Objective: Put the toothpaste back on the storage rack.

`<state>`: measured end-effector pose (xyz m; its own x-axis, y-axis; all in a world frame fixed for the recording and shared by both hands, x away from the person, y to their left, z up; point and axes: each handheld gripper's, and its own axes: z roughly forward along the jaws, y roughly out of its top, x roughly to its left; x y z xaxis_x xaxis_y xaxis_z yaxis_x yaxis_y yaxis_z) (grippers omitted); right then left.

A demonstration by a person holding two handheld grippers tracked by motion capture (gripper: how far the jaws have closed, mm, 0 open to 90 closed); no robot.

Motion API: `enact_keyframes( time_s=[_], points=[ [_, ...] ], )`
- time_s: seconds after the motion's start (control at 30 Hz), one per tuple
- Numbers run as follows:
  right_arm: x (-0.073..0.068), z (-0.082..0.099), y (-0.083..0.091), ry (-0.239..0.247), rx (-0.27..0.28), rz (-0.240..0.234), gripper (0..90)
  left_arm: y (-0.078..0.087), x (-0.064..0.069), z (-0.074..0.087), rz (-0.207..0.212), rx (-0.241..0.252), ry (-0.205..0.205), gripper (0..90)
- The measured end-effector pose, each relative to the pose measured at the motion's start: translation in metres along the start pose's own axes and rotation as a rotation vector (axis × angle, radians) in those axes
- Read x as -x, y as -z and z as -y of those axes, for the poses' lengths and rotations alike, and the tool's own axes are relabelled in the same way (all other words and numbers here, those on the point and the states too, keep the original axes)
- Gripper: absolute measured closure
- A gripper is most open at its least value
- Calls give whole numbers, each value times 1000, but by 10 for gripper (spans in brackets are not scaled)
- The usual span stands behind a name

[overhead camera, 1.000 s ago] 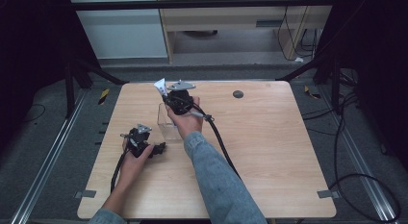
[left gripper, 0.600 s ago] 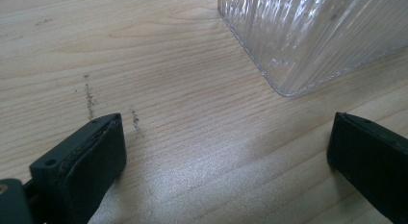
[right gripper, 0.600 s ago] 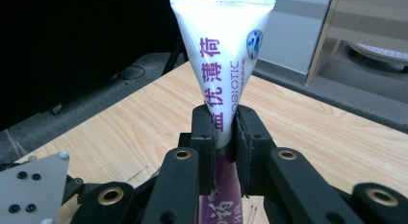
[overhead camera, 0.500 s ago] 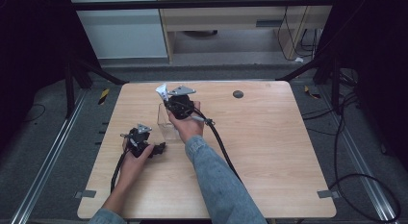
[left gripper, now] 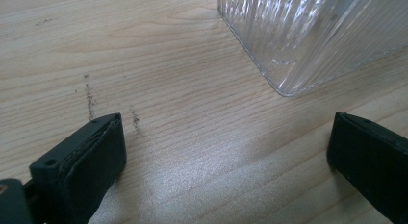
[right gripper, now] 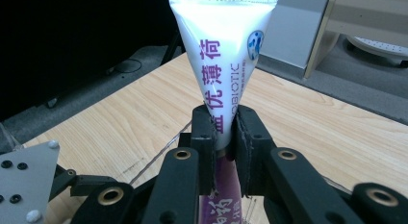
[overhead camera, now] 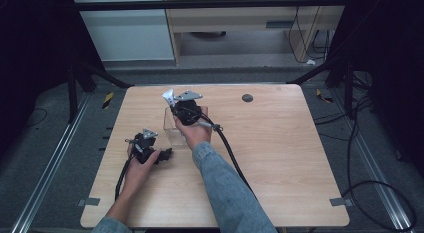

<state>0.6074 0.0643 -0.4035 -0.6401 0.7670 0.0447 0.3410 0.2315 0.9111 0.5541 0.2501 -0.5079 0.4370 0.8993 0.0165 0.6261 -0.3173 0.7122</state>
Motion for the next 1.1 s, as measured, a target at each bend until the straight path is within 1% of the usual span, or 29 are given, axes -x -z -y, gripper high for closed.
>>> enact_keyframes(
  time_s=[0.4, 0.7, 0.97, 1.1],
  points=[
    [-3, 3, -4, 8, -18, 0, 796, 0, 0, 0, 0, -1, -1, 0],
    [-7, 1, -9, 0, -26, 0, 795, 0, 0, 0, 0, 2, 2, 0],
    [-7, -1, -13, 0, -39, 5, 794, 0, 0, 0, 0, 1, 1, 0],
    [-8, -2, -16, -8, -42, 5, 792, 0, 0, 0, 0, 1, 1, 0]
  ],
)
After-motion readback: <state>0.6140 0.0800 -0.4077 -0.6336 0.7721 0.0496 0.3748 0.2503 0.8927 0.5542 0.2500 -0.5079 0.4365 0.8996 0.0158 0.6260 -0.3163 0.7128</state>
